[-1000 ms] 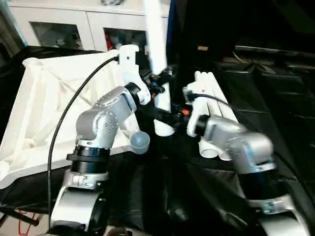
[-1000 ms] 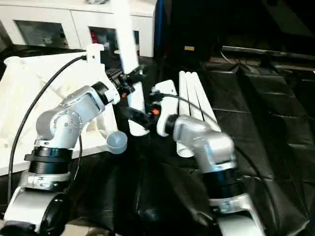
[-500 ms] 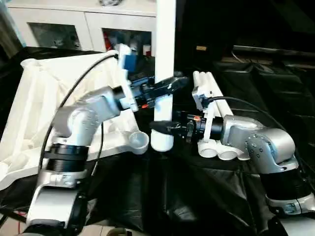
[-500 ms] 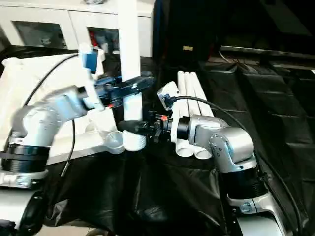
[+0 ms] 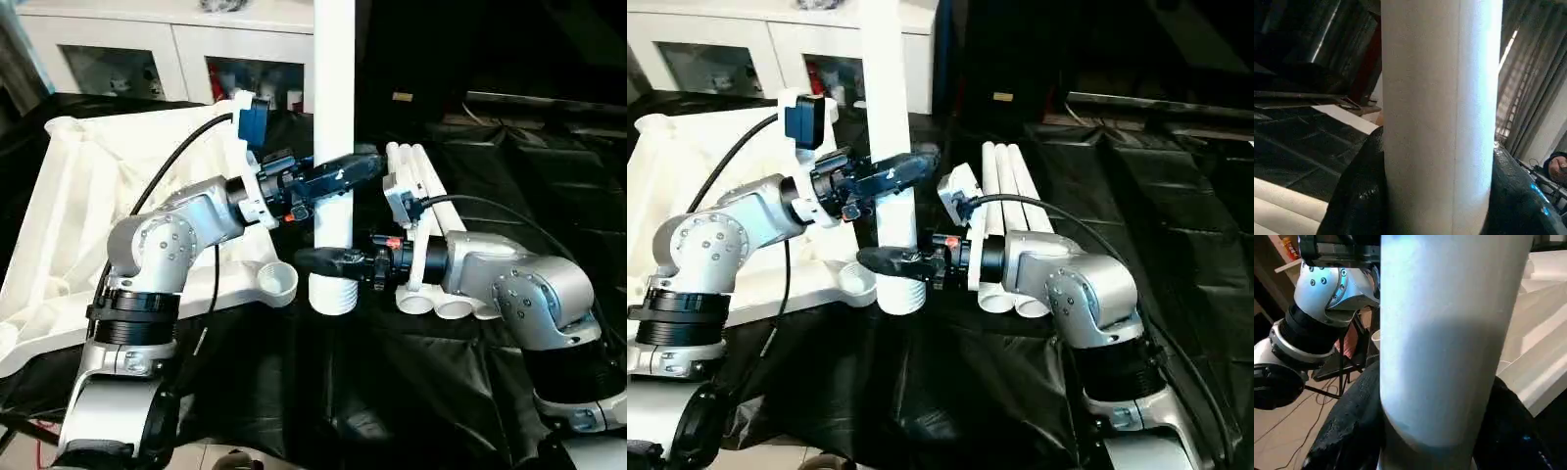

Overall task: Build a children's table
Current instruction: Pick table leg

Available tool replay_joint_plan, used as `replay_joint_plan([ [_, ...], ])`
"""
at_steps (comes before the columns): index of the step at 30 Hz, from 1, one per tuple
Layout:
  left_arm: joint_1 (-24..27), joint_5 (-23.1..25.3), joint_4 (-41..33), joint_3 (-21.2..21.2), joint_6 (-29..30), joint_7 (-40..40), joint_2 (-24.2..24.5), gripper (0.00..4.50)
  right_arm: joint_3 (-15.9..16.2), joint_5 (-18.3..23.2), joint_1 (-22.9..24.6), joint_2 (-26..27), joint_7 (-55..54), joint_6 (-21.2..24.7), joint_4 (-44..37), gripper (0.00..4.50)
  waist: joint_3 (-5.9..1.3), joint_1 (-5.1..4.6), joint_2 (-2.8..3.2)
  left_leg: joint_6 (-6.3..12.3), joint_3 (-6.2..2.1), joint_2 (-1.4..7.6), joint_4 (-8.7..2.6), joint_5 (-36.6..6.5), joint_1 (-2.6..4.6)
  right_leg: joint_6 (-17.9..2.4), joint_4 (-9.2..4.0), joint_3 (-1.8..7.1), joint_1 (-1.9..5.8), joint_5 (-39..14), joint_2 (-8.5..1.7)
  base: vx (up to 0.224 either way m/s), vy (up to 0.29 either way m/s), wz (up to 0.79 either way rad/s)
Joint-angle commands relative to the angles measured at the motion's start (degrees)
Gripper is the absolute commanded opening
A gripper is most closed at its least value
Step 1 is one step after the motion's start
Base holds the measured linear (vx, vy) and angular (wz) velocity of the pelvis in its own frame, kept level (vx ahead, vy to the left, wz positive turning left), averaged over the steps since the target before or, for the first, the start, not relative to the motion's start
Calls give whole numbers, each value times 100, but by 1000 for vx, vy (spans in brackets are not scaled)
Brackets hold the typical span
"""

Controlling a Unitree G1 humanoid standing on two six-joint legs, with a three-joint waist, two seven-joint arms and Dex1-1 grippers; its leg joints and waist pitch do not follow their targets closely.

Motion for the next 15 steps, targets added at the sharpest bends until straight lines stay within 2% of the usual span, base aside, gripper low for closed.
replay_joint_plan([
  [1,-106,-262,-158,-12,74,-175,-42,190,18,-32,67,-53,-71,41,27,197,-436,0,59,-88,-38,154,-355,-558,62,-1343,-423,256,330,146,-383,0,0,0],
  [5,-83,-217,-174,-8,50,-137,-35,190,10,-45,90,-24,-152,20,25,193,-445,0,59,-76,-38,146,-347,-480,52,-1352,-410,256,337,303,-380,0,0,0],
  [6,-85,-105,-153,-22,-15,-20,-41,225,-7,-63,86,0,-197,1,43,193,-444,0,60,-72,-39,148,-346,-471,52,-1355,-413,256,334,326,-381,0,0,0],
  [8,-133,104,-47,-5,-120,312,-115,260,-52,-114,69,62,-306,-48,85,193,-449,1,66,-75,-42,153,-347,-465,57,-1359,-402,253,336,359,-379,0,0,0],
  [11,-121,322,-95,-66,-260,524,-141,269,-94,-170,50,129,-423,-127,120,192,-445,-3,64,-100,-40,148,-346,-499,58,-1362,-416,256,338,316,-383,0,0,0],
  [12,-129,463,-100,-95,-306,741,-176,293,-119,-209,36,175,-513,-169,151,191,-439,-11,74,-117,-41,159,-351,-542,57,-1340,-425,256,333,262,-384,0,0,0],
  [15,-186,1017,-10,-123,-537,1720,-397,302,-205,-392,-39,379,-900,-351,322,191,-443,-16,71,-153,-48,164,-350,-541,58,-1293,-427,257,339,248,-388,0,0,0],
])
